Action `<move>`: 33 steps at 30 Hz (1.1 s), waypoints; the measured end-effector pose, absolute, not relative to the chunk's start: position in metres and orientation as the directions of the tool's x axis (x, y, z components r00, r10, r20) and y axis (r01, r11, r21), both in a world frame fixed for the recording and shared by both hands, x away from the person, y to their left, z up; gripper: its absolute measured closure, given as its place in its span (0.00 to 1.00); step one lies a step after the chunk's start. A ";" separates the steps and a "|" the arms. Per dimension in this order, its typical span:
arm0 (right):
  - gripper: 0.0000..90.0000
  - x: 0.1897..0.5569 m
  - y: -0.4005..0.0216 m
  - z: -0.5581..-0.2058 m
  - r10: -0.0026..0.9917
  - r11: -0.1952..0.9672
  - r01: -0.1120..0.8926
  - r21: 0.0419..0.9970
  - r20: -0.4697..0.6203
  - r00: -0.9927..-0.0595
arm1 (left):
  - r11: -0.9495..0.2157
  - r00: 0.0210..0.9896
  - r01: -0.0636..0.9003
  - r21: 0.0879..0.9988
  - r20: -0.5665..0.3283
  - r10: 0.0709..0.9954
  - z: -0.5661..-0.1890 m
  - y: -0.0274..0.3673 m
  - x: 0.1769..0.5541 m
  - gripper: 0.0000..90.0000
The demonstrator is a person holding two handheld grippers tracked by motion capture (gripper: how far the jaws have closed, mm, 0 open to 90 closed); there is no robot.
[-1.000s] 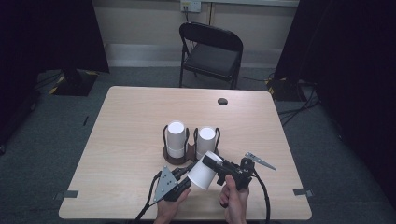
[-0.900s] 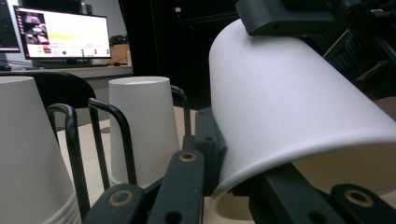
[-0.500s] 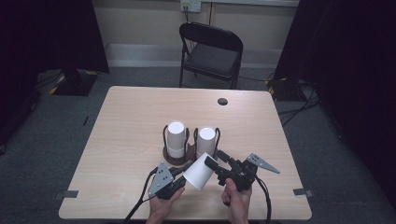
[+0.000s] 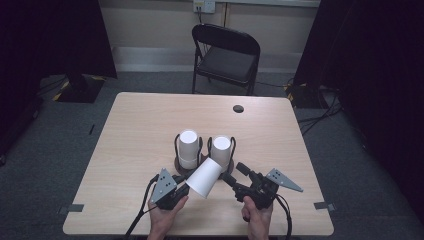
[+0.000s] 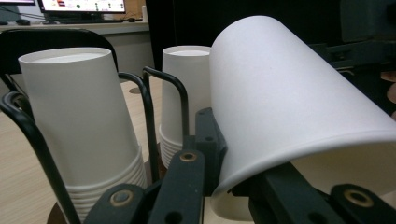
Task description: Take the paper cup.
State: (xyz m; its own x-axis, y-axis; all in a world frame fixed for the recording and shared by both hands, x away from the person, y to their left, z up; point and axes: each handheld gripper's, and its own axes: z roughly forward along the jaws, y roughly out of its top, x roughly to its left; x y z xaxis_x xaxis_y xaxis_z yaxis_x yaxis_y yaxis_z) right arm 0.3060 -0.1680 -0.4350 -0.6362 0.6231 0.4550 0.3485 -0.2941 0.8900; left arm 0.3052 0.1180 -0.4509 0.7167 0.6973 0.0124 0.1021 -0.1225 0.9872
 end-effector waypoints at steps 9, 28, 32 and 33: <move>0.22 0.301 -0.171 -0.439 0.650 -0.240 0.330 0.913 0.404 -0.644 | -0.227 0.718 0.181 0.957 0.029 0.696 -0.439 0.120 0.309 0.96; 0.15 0.287 -0.158 -0.450 0.710 -0.023 0.272 0.962 0.207 -0.673 | -0.422 0.778 0.246 0.873 0.082 0.623 -0.415 0.120 0.319 0.96; 0.15 0.284 -0.155 -0.452 0.712 0.023 0.260 0.965 0.167 -0.682 | -0.471 0.798 0.274 0.838 0.076 0.599 -0.415 0.119 0.324 0.96; 0.15 0.283 -0.154 -0.453 0.713 0.039 0.249 0.968 0.148 -0.686 | -0.478 0.799 0.278 0.834 0.076 0.597 -0.415 0.118 0.325 0.96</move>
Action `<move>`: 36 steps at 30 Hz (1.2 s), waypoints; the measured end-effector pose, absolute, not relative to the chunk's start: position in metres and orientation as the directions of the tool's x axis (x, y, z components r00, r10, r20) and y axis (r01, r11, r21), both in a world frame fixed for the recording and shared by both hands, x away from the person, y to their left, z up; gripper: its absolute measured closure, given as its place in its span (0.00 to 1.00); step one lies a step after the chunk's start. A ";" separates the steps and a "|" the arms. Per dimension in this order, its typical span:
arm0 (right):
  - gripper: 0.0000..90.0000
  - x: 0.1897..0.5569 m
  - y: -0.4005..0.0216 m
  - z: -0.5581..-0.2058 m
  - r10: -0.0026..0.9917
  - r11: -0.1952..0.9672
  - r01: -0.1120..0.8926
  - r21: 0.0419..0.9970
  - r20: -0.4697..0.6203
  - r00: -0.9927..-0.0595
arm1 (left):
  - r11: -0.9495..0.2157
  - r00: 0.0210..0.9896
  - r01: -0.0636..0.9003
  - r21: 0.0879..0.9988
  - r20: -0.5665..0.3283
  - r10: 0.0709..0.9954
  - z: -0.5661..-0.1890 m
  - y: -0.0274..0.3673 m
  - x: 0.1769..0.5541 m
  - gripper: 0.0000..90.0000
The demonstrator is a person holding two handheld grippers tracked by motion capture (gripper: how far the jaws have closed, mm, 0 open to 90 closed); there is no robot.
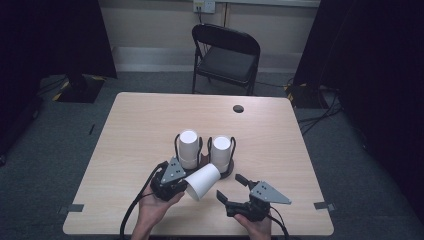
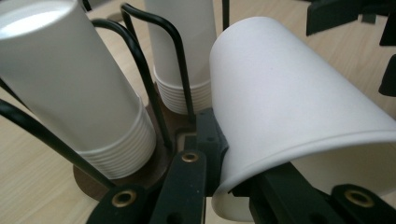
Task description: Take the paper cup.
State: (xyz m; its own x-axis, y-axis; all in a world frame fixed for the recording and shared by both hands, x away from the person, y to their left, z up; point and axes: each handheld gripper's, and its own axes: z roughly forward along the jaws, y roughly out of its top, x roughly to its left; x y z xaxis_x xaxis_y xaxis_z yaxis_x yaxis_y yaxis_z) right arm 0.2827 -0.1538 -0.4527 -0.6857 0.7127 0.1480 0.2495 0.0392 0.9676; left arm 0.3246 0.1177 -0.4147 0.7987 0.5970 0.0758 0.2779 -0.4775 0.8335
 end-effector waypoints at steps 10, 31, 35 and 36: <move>0.25 0.278 -0.146 -0.457 0.698 0.162 0.181 0.970 0.018 -0.716 | -0.560 0.822 0.293 0.775 0.095 0.561 -0.410 0.111 0.330 0.96; 0.19 0.268 -0.122 -0.464 0.651 0.388 0.049 0.920 -0.237 -0.721 | -0.666 0.856 0.373 0.645 0.038 0.516 -0.407 0.098 0.346 0.96; 0.19 0.268 -0.118 -0.466 0.626 0.422 0.035 0.906 -0.264 -0.734 | -0.673 0.858 0.382 0.634 0.027 0.513 -0.407 0.096 0.346 0.96; 0.15 0.268 -0.115 -0.468 0.624 0.449 0.017 0.894 -0.300 -0.721 | -0.676 0.859 0.381 0.630 0.029 0.511 -0.407 0.096 0.346 0.96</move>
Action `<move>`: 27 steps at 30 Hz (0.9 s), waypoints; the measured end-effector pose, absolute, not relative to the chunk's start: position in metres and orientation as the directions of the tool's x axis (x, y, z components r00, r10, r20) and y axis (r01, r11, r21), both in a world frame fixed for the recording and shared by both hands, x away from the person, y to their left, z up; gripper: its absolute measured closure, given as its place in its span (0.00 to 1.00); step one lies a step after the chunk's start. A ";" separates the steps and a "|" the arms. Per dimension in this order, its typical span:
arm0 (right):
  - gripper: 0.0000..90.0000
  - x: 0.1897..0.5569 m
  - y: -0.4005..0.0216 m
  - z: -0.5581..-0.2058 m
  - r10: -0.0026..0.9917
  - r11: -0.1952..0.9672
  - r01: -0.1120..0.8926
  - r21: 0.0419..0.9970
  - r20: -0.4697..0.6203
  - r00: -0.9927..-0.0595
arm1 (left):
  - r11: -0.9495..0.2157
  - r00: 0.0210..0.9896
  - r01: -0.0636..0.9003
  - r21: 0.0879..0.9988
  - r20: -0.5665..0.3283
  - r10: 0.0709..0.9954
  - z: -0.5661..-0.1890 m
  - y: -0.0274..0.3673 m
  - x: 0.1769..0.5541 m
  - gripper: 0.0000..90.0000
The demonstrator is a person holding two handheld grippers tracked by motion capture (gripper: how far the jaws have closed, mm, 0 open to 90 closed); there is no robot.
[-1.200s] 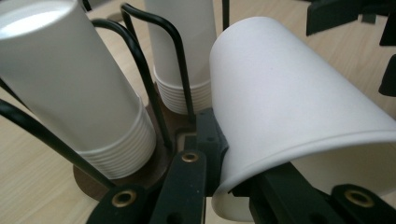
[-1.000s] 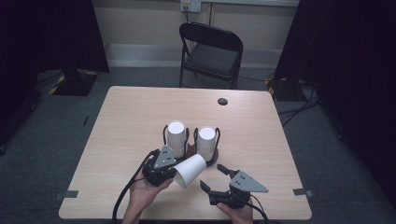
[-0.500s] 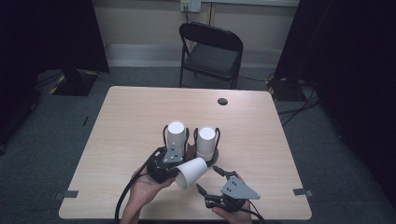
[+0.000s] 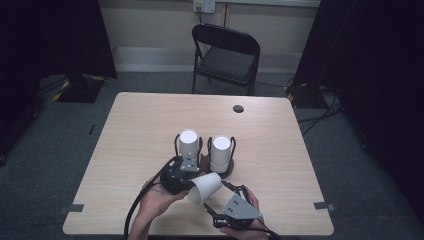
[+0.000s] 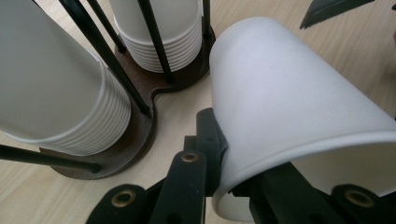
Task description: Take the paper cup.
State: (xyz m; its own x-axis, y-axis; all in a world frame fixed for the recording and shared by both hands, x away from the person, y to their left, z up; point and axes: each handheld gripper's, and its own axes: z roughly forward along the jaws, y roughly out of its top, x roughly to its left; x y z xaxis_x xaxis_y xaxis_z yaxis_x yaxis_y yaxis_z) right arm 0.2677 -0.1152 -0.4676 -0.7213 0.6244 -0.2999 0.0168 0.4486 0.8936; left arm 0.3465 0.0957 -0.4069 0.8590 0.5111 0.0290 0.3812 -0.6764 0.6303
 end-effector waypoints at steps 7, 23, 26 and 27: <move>0.16 0.267 -0.110 -0.469 0.604 0.495 -0.039 0.868 -0.376 -0.703 | -0.682 0.861 0.401 0.612 0.002 0.508 -0.407 0.093 0.350 0.96; 0.15 0.273 -0.091 -0.473 0.511 0.619 -0.224 0.753 -0.602 -0.613 | -0.684 0.857 0.426 0.592 -0.020 0.515 -0.400 0.091 0.358 0.96; 0.15 0.274 -0.086 -0.474 0.487 0.638 -0.265 0.723 -0.646 -0.588 | -0.680 0.850 0.438 0.588 -0.025 0.526 -0.399 0.089 0.359 0.96; 0.15 0.274 -0.086 -0.474 0.487 0.638 -0.265 0.723 -0.646 -0.588 | -0.693 0.859 0.434 0.575 -0.032 0.512 -0.399 0.090 0.360 0.96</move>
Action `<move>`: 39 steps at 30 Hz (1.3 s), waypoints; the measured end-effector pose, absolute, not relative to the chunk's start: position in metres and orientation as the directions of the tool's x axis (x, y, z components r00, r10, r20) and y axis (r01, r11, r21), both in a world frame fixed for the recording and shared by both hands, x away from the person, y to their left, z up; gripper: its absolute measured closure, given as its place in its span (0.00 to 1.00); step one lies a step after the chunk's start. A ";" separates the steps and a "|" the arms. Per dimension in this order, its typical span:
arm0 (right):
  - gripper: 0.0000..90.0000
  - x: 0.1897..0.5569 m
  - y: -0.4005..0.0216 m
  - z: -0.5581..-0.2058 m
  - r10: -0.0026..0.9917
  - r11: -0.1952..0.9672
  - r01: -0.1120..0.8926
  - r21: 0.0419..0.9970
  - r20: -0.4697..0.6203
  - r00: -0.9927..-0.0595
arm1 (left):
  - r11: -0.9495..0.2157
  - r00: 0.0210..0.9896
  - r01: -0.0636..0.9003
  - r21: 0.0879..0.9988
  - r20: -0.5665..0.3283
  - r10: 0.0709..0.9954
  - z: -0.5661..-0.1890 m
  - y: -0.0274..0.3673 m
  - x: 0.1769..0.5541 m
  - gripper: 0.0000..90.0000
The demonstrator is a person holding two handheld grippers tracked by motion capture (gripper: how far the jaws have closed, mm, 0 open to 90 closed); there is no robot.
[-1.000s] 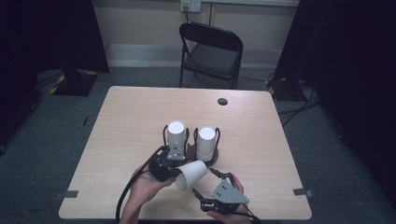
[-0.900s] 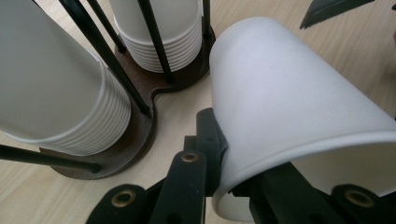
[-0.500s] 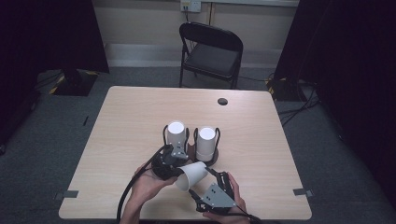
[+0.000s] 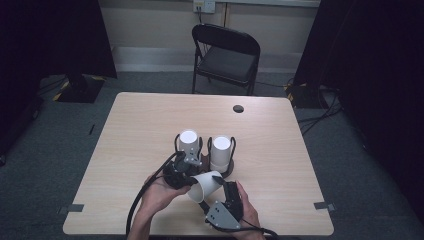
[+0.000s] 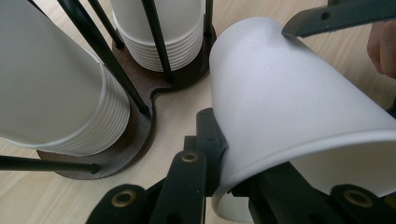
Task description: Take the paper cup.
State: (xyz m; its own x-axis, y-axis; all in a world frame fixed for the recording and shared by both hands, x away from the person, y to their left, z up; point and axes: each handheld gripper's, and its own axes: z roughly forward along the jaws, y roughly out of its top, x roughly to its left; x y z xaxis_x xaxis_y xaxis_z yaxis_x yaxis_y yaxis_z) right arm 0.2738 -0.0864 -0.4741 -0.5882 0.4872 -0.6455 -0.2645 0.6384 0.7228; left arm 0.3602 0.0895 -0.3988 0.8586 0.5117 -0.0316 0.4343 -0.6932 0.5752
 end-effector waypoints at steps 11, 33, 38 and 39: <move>0.16 0.277 -0.078 -0.474 0.451 0.651 -0.325 0.686 -0.694 -0.562 | -0.705 0.866 0.438 0.558 -0.049 0.498 -0.397 0.082 0.363 0.96; 0.24 0.275 -0.073 -0.467 0.458 0.613 -0.311 0.726 -0.648 -0.609 | -0.712 0.866 0.449 0.540 -0.068 0.495 -0.398 0.073 0.363 0.96; 0.24 0.276 -0.074 -0.467 0.454 0.613 -0.315 0.725 -0.649 -0.611 | -0.713 0.865 0.452 0.537 -0.068 0.497 -0.400 0.070 0.363 0.95; 0.24 0.275 -0.074 -0.467 0.460 0.616 -0.301 0.728 -0.643 -0.613 | -0.709 0.864 0.456 0.538 -0.075 0.499 -0.400 0.070 0.362 0.95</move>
